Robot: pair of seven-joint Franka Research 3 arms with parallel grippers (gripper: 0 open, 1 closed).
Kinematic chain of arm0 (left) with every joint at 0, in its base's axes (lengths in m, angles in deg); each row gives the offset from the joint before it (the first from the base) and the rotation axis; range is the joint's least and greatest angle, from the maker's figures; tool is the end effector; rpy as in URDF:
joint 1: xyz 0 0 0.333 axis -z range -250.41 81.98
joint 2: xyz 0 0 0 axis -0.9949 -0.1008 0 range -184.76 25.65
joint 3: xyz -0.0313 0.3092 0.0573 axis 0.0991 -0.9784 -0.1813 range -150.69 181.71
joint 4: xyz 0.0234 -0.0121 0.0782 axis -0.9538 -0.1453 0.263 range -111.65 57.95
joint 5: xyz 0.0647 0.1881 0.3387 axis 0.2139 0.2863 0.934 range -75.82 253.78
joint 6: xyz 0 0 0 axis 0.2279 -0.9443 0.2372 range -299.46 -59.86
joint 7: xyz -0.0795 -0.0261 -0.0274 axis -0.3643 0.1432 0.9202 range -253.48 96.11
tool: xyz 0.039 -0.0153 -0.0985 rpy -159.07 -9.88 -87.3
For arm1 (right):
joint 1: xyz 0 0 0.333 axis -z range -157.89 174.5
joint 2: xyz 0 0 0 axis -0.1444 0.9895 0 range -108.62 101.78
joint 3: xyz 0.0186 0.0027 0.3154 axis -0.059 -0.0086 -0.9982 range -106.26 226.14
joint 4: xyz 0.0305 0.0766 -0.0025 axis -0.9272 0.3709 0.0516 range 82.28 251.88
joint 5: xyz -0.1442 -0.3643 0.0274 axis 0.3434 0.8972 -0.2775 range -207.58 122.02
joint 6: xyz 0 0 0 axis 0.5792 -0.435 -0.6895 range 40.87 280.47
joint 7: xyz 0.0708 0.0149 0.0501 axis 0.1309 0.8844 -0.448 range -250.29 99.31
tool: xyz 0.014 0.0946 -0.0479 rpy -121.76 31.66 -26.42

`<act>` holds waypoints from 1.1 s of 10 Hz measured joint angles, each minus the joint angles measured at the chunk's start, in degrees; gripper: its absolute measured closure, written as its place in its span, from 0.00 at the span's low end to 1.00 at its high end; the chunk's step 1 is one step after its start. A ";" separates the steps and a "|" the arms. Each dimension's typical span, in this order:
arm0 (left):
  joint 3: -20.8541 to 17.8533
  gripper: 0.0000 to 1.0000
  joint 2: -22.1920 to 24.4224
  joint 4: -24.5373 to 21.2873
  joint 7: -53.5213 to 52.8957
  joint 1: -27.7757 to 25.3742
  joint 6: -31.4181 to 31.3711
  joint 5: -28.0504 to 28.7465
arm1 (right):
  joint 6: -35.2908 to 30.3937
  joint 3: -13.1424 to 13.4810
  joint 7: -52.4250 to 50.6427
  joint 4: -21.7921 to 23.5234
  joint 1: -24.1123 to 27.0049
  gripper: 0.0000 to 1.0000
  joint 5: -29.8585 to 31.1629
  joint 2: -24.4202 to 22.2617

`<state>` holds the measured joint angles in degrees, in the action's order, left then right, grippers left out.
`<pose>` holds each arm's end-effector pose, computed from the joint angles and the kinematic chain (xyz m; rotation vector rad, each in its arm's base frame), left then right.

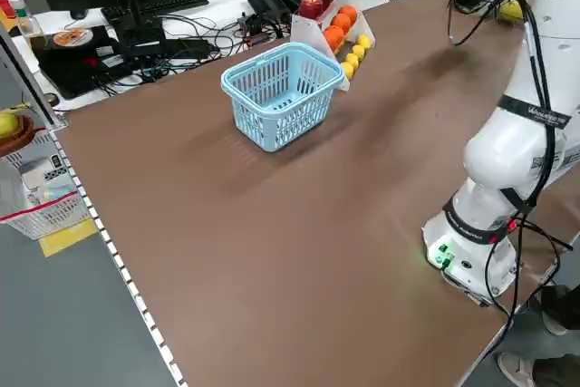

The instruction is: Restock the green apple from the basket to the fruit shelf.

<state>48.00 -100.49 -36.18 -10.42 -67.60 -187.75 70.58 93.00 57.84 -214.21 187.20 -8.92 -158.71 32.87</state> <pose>0.4879 -0.4811 0.4523 2.3036 0.8015 -0.0570 0.5369 0.3038 0.2359 -0.9012 -0.7999 -1.1882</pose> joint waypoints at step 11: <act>-0.35 0.00 -3.40 3.81 8.66 1.27 -0.01 9.49 | -1.21 -7.25 3.58 1.21 6.15 0.12 -0.23 0.42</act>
<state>47.65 -103.89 -32.37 -1.77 -66.33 -187.75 80.07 91.79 50.59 -210.63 188.40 -2.76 -158.94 33.29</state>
